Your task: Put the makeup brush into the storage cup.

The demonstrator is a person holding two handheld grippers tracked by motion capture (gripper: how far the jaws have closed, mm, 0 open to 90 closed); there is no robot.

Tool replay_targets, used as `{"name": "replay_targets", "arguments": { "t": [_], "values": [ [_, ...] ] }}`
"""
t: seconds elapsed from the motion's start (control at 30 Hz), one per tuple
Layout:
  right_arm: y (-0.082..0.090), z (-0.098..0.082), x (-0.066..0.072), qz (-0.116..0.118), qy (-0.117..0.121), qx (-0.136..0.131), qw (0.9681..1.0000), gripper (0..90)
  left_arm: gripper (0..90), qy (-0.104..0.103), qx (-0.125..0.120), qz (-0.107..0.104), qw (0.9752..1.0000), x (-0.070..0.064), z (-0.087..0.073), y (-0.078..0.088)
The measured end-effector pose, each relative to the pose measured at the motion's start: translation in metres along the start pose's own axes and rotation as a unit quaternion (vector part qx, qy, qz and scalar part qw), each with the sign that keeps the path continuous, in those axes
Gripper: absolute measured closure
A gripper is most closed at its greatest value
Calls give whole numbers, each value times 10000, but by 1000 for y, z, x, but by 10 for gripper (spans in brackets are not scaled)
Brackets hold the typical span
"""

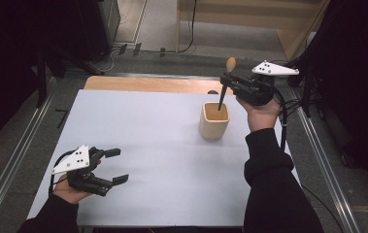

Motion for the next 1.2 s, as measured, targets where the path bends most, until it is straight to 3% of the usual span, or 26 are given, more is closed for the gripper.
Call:
{"name": "replay_targets", "arguments": {
  "t": [0.47, 0.6, 1.03, 1.2],
  "values": [
    [-17, -11, -2, -130, 64, -81, 9999, 779, 143, -4, -37, -29, 10000, 0, 1, -1],
    [-21, -22, -7, -177, -66, -22, 9998, 779, 144, 9, -60, -27, 10000, 1, 1, -1],
    [-23, -39, -13, -223, -120, 16, 9997, 779, 144, 23, -45, -54, 10000, 1, 0, -2],
    [-27, -50, -13, -204, -215, 93, 9995, 779, 143, 141, -69, -124, 9998, 2, 0, -2]
  ]
}}
Point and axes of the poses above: each handheld gripper's, and its own axes: y roughly backward along the jaws, z roughly out of its top, x roughly to its left, the point moved 3 cm from there along -y, roughly forward along the jaws, and after that the axes turned 5 degrees about -y, right-handed, at the moved point
